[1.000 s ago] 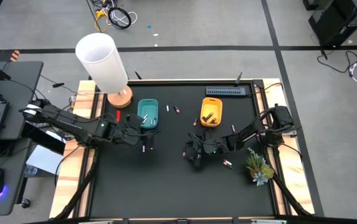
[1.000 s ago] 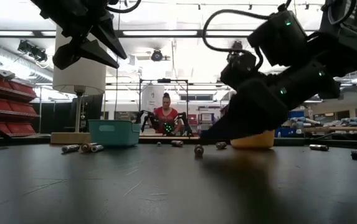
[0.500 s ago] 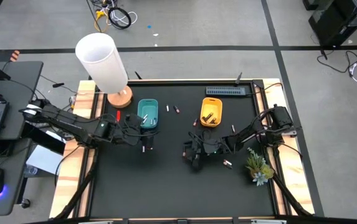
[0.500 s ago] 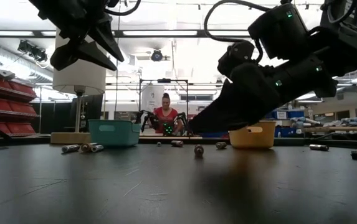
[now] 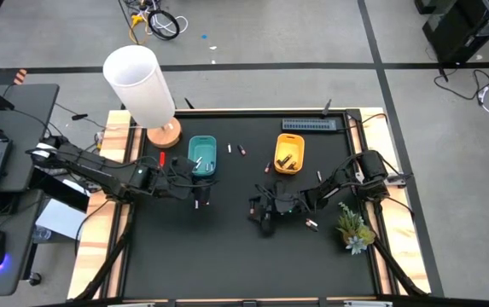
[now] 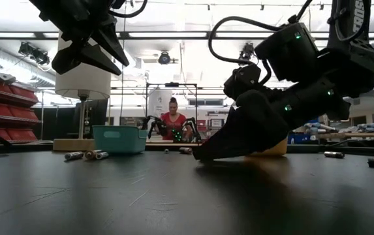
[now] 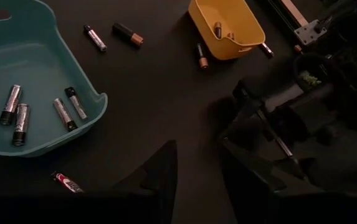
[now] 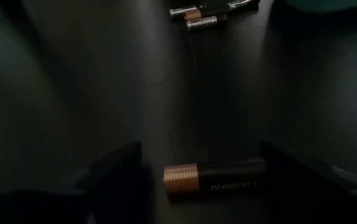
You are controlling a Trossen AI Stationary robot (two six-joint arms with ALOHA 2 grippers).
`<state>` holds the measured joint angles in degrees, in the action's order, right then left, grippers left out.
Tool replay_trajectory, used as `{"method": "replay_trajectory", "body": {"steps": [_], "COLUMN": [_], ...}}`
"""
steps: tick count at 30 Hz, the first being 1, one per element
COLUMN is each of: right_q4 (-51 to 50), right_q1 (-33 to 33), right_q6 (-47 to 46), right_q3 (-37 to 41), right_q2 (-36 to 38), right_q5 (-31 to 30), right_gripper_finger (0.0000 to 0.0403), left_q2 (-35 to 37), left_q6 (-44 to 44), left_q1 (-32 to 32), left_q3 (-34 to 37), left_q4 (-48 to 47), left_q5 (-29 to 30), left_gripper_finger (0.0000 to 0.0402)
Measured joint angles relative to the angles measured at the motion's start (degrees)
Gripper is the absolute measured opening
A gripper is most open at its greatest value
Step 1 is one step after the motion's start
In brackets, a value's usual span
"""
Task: Sort batteries
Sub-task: Put the black battery into the yellow bin
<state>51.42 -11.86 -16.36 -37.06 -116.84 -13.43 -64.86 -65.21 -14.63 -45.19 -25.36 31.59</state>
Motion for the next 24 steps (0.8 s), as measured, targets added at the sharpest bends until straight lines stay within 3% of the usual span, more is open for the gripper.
{"method": "replay_trajectory", "body": {"steps": [4,11,24], "right_q4": [0.1,-0.5,-2.1], "right_q1": [0.0,0.1,0.3], "right_q6": [0.8,1.4,5.8], "right_q3": [0.1,0.1,0.1], "right_q2": [-0.1,-0.1,1.5], "right_q5": [0.0,0.3,1.4], "right_gripper_finger": [0.0312,0.0223,0.0223], "left_q2": [0.0,0.0,0.0], "left_q6": [0.0,0.1,0.2], "left_q1": [0.0,0.0,0.0], "left_q3": [0.0,0.0,0.0], "left_q4": [0.0,-0.1,-0.1], "left_q5": [0.0,-0.2,-0.2], "left_gripper_finger": [0.0131,0.0131,0.0131]}}
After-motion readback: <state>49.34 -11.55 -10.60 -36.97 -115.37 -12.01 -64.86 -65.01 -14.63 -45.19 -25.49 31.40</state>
